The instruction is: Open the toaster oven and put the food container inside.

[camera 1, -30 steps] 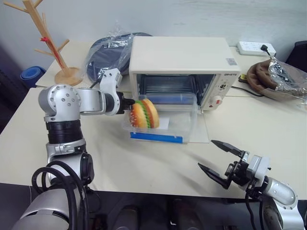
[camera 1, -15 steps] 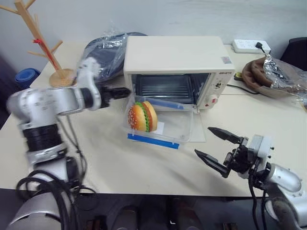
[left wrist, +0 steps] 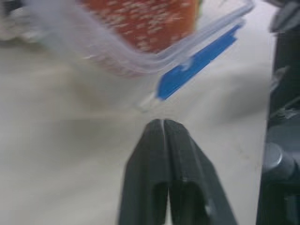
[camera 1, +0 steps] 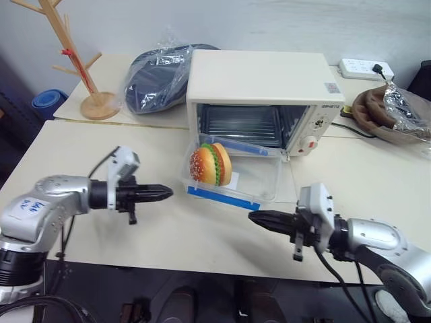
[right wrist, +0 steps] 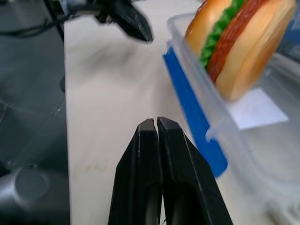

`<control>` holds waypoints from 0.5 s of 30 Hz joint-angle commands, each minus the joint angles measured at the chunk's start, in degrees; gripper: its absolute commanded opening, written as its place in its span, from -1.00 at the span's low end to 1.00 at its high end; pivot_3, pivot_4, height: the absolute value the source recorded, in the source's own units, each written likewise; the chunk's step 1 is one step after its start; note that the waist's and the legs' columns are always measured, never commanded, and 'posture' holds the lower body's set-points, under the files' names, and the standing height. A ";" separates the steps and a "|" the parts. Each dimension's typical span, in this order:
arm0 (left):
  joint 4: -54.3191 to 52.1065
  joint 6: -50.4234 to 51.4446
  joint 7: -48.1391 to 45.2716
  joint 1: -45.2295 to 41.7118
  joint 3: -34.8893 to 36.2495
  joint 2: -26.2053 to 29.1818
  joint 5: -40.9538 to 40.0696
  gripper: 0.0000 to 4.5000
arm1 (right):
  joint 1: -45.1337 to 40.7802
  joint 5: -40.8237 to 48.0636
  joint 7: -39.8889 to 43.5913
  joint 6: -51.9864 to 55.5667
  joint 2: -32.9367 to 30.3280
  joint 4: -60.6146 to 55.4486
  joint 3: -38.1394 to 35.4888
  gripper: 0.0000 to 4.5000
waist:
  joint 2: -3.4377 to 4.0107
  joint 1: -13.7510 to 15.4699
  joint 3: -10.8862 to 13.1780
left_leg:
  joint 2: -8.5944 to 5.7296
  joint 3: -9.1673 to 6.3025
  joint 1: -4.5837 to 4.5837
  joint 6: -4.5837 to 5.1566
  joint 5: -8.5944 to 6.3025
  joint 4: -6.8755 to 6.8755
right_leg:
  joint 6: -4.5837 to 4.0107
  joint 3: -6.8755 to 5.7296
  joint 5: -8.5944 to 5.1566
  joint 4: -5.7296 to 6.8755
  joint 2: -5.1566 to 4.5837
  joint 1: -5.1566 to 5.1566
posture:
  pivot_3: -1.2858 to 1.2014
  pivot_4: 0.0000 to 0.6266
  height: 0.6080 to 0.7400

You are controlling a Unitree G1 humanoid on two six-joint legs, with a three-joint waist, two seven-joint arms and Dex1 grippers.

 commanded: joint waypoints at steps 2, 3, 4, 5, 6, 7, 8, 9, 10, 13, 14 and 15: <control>-1.03 -1.17 5.53 -1.15 -2.76 -5.41 2.45 -0.99 | -2.70 -3.91 -1.63 -0.38 1.13 2.17 -0.62 -1.00 | 0.00 -0.02 0.00 | -0.02 0.02 -0.01 0.05 -0.03 0.10 | 0.04 0.01 0.02 0.01 0.02 0.01 | 0.03 -0.52 1.00; -0.43 -1.63 6.16 -1.55 -3.60 -6.34 3.38 -0.99 | -3.52 -4.67 -1.51 -0.63 1.41 3.08 -0.66 -1.00 | 0.00 -0.03 0.00 | -0.02 0.01 -0.07 0.07 -0.04 0.21 | 0.08 0.00 0.04 0.02 0.06 0.01 | 0.03 -0.52 1.00; 1.15 -2.93 7.85 -2.47 -4.63 -8.24 5.11 -0.99 | -4.11 -6.67 -1.31 -2.31 1.72 4.82 -0.63 -1.00 | 0.00 -0.07 0.00 | -0.02 0.01 -0.09 0.09 -0.05 0.26 | 0.10 0.00 0.05 0.04 0.08 0.01 | 0.03 -0.52 1.00; 3.44 -4.85 9.56 -3.68 -5.31 -10.89 6.50 -0.99 | -5.31 -8.73 -1.19 -4.13 2.08 7.23 -0.69 -1.00 | 0.00 -0.04 0.00 | -0.01 0.02 -0.08 0.09 -0.05 0.29 | 0.11 0.01 0.06 0.05 0.11 0.02 | 0.03 -0.52 1.00; 5.11 -6.25 10.68 -4.53 -5.70 -12.85 7.56 -0.99 | -6.13 -10.26 -1.03 -5.53 2.39 8.98 -0.72 -1.00 | 0.00 -0.03 0.00 | -0.02 0.03 -0.05 0.10 -0.05 0.34 | 0.14 0.01 0.08 0.08 0.13 0.05 | 0.03 -0.52 1.00; 6.89 -6.96 12.40 -5.62 -5.41 -15.03 8.27 -0.99 | -7.13 -11.72 -0.71 -7.11 2.77 10.86 -0.70 -1.00 | 0.00 -0.03 0.00 | -0.03 0.04 -0.07 0.11 -0.05 0.45 | 0.18 0.01 0.10 0.11 0.18 0.07 | 0.03 -0.52 1.00; 8.18 -7.38 13.83 -6.53 -4.76 -16.99 8.39 -0.99 | -8.26 -12.56 -0.32 -8.14 3.12 12.43 -0.76 -1.00 | 0.00 -0.03 0.00 | -0.02 0.03 -0.08 0.12 -0.06 0.52 | 0.21 0.01 0.12 0.12 0.21 0.10 | 0.03 -0.52 1.00; 8.89 -7.88 14.62 -7.11 -4.38 -18.28 8.68 -0.99 | -9.03 -13.08 0.10 -8.80 3.52 13.64 -0.75 -1.00 | 0.00 -0.03 0.00 | -0.03 0.05 -0.05 0.14 -0.07 0.55 | 0.23 0.03 0.13 0.13 0.21 0.12 | 0.03 -0.52 1.00; 9.46 -8.16 15.34 -7.58 -3.88 -19.63 8.60 -0.99 | -10.01 -13.74 0.43 -9.69 3.96 15.00 -0.70 -1.00 | 0.00 -0.08 0.00 | -0.03 0.04 -0.09 0.15 -0.07 0.56 | 0.23 0.02 0.13 0.14 0.22 0.10 | 0.03 -0.52 1.00; 10.84 -9.63 16.76 -8.12 -3.39 -22.06 9.15 -0.99 | -13.04 -16.61 1.84 -13.08 5.24 19.95 0.09 -1.00 | 0.00 -0.55 0.00 | 0.02 0.07 -0.33 -0.05 0.04 0.59 | 0.24 0.04 0.14 0.15 0.28 -0.14 | 0.03 -0.52 1.00; 11.37 -9.94 17.57 -8.41 -3.02 -22.92 9.26 -0.99 | -14.11 -17.73 2.49 -14.43 5.60 22.00 0.35 -1.00 | 0.00 -0.63 0.00 | 0.02 0.07 -0.43 -0.17 0.11 0.60 | 0.24 0.04 0.14 0.18 0.28 -0.22 | 0.03 -0.52 1.00; 11.72 -10.11 18.13 -8.61 -2.74 -23.53 9.33 -0.99 | -14.80 -18.55 3.05 -15.43 5.93 23.44 0.45 -1.00 | 0.00 -0.66 0.00 | 0.01 0.09 -0.48 -0.18 0.12 0.63 | 0.25 0.04 0.14 0.18 0.28 -0.25 | 0.03 -0.52 1.00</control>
